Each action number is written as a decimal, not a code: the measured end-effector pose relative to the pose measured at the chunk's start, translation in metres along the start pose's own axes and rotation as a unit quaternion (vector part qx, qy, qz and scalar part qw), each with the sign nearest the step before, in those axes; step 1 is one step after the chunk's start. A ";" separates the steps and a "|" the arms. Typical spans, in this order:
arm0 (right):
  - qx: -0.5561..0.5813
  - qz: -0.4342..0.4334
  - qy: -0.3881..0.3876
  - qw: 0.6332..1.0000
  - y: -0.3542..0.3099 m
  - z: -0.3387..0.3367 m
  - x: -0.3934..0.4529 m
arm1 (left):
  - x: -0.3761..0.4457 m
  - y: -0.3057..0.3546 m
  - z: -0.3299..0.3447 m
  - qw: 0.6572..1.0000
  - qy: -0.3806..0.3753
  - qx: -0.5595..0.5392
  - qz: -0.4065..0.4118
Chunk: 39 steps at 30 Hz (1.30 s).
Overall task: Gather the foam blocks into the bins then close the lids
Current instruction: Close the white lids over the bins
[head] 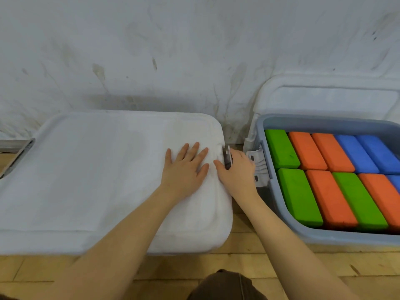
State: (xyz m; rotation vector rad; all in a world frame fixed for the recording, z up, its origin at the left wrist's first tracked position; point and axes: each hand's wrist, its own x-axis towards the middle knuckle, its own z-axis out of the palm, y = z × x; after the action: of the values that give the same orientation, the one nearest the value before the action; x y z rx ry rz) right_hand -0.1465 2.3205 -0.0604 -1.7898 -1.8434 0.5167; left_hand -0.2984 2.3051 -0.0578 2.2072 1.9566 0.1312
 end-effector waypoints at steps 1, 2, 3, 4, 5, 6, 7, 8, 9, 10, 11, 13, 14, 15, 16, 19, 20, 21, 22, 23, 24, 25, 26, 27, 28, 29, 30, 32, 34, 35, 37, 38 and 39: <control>-0.009 -0.004 -0.005 1.000 0.000 0.000 -0.002 | 0.000 -0.002 -0.001 1.000 -0.002 -0.015 0.003; -0.010 -0.015 -0.014 1.000 0.000 0.001 -0.003 | 0.000 -0.004 -0.003 0.999 -0.007 -0.033 0.007; -0.001 -0.021 -0.027 0.999 -0.001 0.001 -0.005 | 0.000 -0.007 -0.005 0.999 -0.014 -0.047 0.011; 0.015 -0.019 -0.042 0.999 -0.003 0.000 -0.005 | -0.001 -0.010 -0.006 0.998 -0.019 -0.048 0.018; 0.028 -0.014 -0.051 0.998 -0.003 0.000 -0.006 | -0.001 -0.013 -0.006 0.999 -0.020 -0.036 0.025; 0.037 -0.010 -0.058 0.998 -0.004 0.000 -0.007 | -0.003 -0.014 -0.004 0.999 -0.017 -0.018 0.029; 0.041 -0.008 -0.063 0.997 -0.005 0.000 -0.007 | -0.004 -0.014 -0.002 1.000 -0.011 -0.003 0.029; 0.042 -0.008 -0.068 0.997 -0.007 0.000 -0.007 | -0.005 -0.014 0.000 1.000 -0.007 0.006 0.027; 0.039 -0.009 -0.073 0.997 -0.008 0.000 -0.007 | -0.006 -0.013 0.002 1.000 -0.006 0.010 0.024; 0.035 -0.010 -0.077 0.996 -0.009 0.001 -0.007 | -0.005 -0.013 0.003 1.000 -0.006 0.010 0.023; 0.029 -0.011 -0.079 0.996 -0.010 0.001 -0.006 | -0.004 -0.012 0.004 1.000 -0.003 0.010 0.023; 0.019 -0.010 -0.081 0.997 -0.011 0.002 -0.004 | -0.002 -0.012 0.004 1.000 -0.002 0.008 0.026; 0.019 -0.009 -0.081 0.996 -0.010 0.002 -0.002 | 0.000 -0.013 0.004 1.000 -0.005 0.003 0.026; 0.019 -0.011 -0.079 0.997 -0.008 0.003 -0.001 | 0.001 -0.013 0.004 1.000 -0.006 -0.005 0.026; 0.020 -0.014 -0.076 0.997 -0.007 0.003 0.001 | 0.002 -0.013 0.004 1.000 -0.006 -0.010 0.027; 0.010 -0.030 -0.062 0.998 -0.009 0.001 0.002 | 0.003 -0.014 -0.001 0.999 -0.003 -0.022 0.034; -0.006 -0.039 -0.061 0.997 -0.011 0.002 0.002 | 0.003 -0.014 -0.003 0.999 -0.003 -0.028 0.037; -0.023 -0.048 -0.062 0.997 -0.012 0.001 0.001 | 0.003 -0.014 -0.003 0.999 -0.005 -0.033 0.040; -0.031 -0.051 -0.063 0.996 -0.014 0.001 0.000 | 0.003 -0.014 -0.004 0.998 -0.007 -0.038 0.043; -0.028 -0.047 -0.064 0.996 -0.016 -0.001 0.000 | 0.003 -0.015 -0.005 0.998 -0.008 -0.046 0.045; -0.020 -0.039 -0.067 0.997 -0.017 -0.003 0.000 | 0.003 -0.016 -0.006 0.997 -0.010 -0.056 0.046; -0.016 -0.031 -0.069 0.997 -0.018 -0.006 0.000 | 0.003 -0.017 -0.009 0.996 -0.012 -0.070 0.046; -0.023 -0.024 -0.074 0.997 -0.020 -0.010 0.000 | 0.003 -0.019 -0.011 0.995 -0.015 -0.084 0.044; -0.040 -0.019 -0.078 0.996 -0.023 -0.014 0.000 | 0.003 -0.020 -0.016 0.995 -0.014 -0.094 0.041; -0.060 -0.016 -0.078 0.995 -0.027 -0.019 -0.001 | 0.003 -0.022 -0.022 0.995 -0.010 -0.095 0.038; -0.076 -0.017 -0.071 0.994 -0.033 -0.024 -0.003 | 0.002 -0.023 -0.029 0.995 -0.001 -0.094 0.035; -0.085 -0.017 -0.058 0.995 -0.040 -0.029 -0.005 | 0.001 -0.025 -0.039 0.995 0.015 -0.096 0.033; -0.091 -0.012 -0.026 0.995 -0.057 -0.039 -0.007 | 0.002 -0.031 -0.062 0.992 0.053 -0.104 0.046; -0.124 -0.015 0.008 0.992 -0.074 -0.053 -0.008 | 0.003 -0.034 -0.087 0.988 0.084 -0.098 0.083; -0.143 -0.019 0.025 0.989 -0.080 -0.061 -0.007 | 0.004 -0.034 -0.097 0.986 0.092 -0.093 0.101; -0.145 -0.021 0.062 0.987 -0.086 -0.078 -0.003 | 0.009 -0.029 -0.114 0.983 0.100 -0.092 0.122; -0.139 -0.020 0.078 0.987 -0.084 -0.087 0.000 | 0.012 -0.023 -0.120 0.981 0.103 -0.097 0.130; -0.142 -0.025 0.092 0.985 -0.079 -0.095 0.004 | 0.017 -0.015 -0.124 0.979 0.106 -0.104 0.137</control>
State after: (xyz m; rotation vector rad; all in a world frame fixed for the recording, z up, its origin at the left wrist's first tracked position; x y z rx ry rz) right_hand -0.1524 2.3119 0.0629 -1.8947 -1.8987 0.0658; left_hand -0.3348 2.3341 0.0591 2.3879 1.6306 0.6054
